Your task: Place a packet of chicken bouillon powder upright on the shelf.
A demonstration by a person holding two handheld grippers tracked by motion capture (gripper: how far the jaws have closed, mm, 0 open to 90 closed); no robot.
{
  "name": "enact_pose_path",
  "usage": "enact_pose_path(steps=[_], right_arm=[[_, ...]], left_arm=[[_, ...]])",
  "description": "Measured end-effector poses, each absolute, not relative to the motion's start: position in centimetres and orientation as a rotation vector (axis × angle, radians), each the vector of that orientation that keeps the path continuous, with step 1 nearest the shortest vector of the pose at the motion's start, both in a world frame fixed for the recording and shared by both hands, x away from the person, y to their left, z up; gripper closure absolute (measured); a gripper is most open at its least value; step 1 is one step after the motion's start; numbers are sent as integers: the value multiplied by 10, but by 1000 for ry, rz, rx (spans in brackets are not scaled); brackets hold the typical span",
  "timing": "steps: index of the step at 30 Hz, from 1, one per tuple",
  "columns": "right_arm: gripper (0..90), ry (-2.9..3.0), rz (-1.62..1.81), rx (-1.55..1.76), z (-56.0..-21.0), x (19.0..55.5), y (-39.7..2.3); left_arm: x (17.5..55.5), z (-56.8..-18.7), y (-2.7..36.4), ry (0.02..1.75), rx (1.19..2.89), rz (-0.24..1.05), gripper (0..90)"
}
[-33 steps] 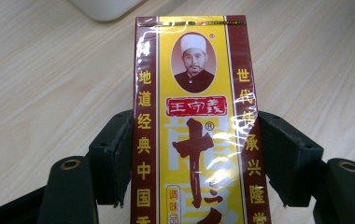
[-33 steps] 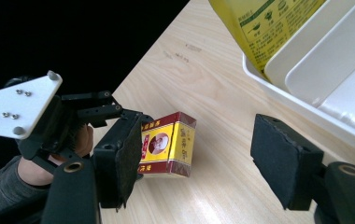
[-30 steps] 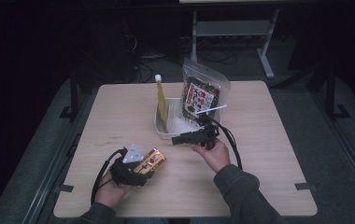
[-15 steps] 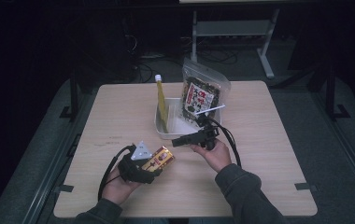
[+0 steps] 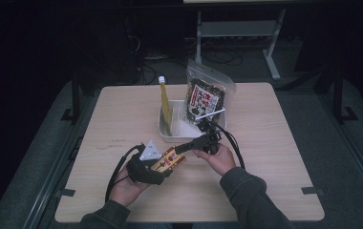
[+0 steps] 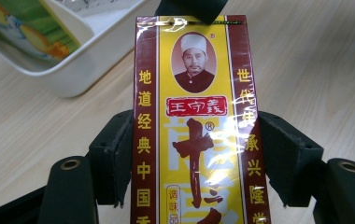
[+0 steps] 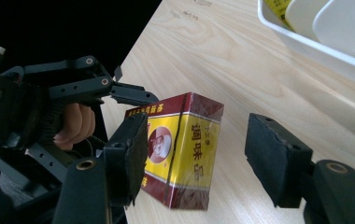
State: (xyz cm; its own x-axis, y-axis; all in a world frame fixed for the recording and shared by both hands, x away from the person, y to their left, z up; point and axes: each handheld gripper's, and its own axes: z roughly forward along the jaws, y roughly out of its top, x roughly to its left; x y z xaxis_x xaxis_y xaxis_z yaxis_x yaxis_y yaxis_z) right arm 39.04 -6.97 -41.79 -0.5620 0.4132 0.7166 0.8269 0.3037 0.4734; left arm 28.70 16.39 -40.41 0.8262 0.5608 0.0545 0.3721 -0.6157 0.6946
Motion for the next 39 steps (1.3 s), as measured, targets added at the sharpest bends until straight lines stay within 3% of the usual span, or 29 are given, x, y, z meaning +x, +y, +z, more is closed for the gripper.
enact_pose_path(steps=[8,24,39], right_arm=[[430,-2059,-1140,-1094,-422,393,-69],[659,-1990,-1081,-1105,-416,393,-68],[685,-2103,-1082,-1201,-393,395,-73]], left_arm=[[288,-402,161,669,2292,354,325],[287,-408,158,669,2288,375,321],[283,-410,175,705,2259,358,257]])
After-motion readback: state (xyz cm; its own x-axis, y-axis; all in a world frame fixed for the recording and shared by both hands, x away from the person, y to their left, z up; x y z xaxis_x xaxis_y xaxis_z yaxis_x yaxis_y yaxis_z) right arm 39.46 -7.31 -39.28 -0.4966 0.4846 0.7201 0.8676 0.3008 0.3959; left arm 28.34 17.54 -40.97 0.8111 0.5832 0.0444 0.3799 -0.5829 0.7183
